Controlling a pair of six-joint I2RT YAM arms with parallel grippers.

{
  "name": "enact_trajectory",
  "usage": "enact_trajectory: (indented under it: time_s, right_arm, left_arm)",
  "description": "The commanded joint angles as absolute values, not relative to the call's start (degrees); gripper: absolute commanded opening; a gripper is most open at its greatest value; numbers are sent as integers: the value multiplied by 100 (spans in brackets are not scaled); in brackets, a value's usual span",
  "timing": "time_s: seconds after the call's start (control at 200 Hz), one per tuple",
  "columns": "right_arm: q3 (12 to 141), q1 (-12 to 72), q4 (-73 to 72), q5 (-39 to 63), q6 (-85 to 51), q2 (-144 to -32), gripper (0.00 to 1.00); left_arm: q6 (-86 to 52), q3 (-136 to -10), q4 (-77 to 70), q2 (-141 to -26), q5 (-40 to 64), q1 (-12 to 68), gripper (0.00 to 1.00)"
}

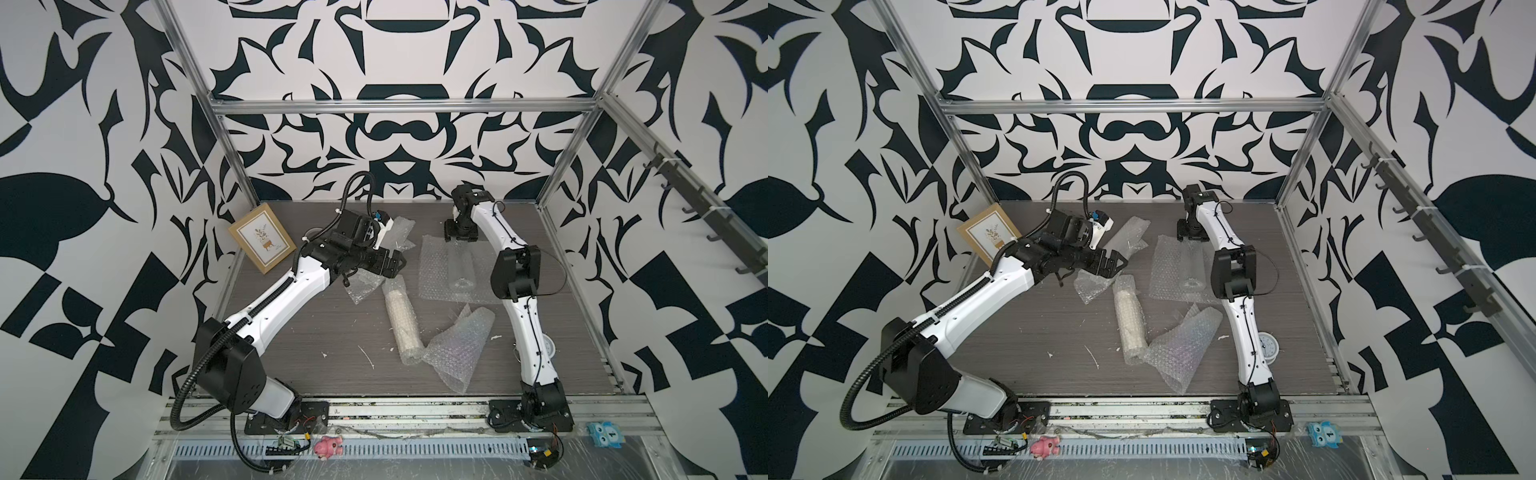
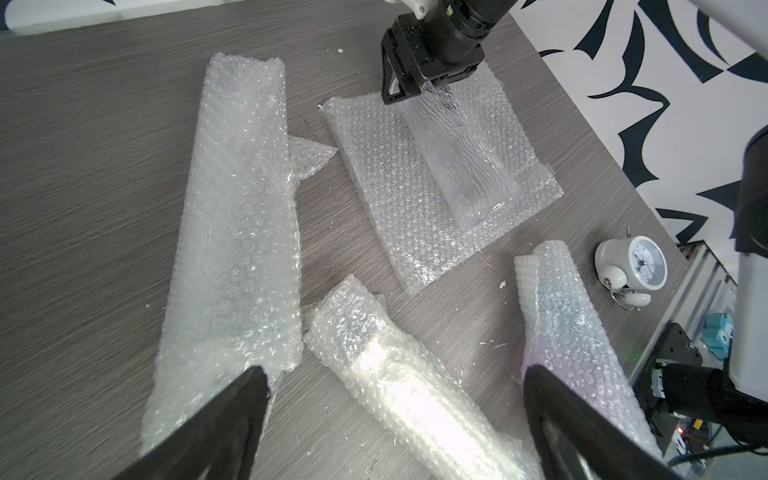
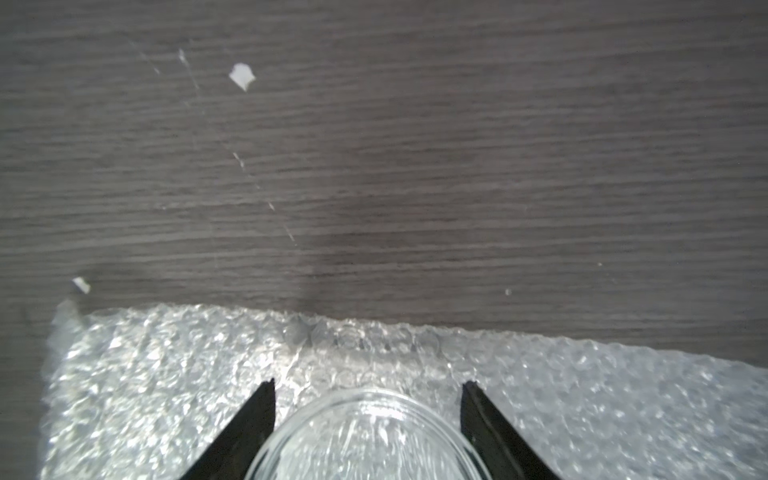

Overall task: Unwrap the vase from the bubble wrap
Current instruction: Pick up the vase from the bubble wrap.

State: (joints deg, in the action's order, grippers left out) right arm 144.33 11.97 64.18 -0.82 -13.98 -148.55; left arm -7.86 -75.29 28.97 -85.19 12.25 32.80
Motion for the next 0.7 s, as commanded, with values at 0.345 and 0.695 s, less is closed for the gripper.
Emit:
enact_trajectory:
  time_s: [0.345, 0.695]
  right_arm:
    - [12259, 1333, 5271, -284, -1570, -12059, 45]
    - [8046, 1782, 2545, -646, -2049, -9214, 41]
  left_arm:
    - [-846, -7520, 2966, -8456, 1366, 3287, 99]
    - [-912, -7502, 2919, -8414, 1424, 3286, 99]
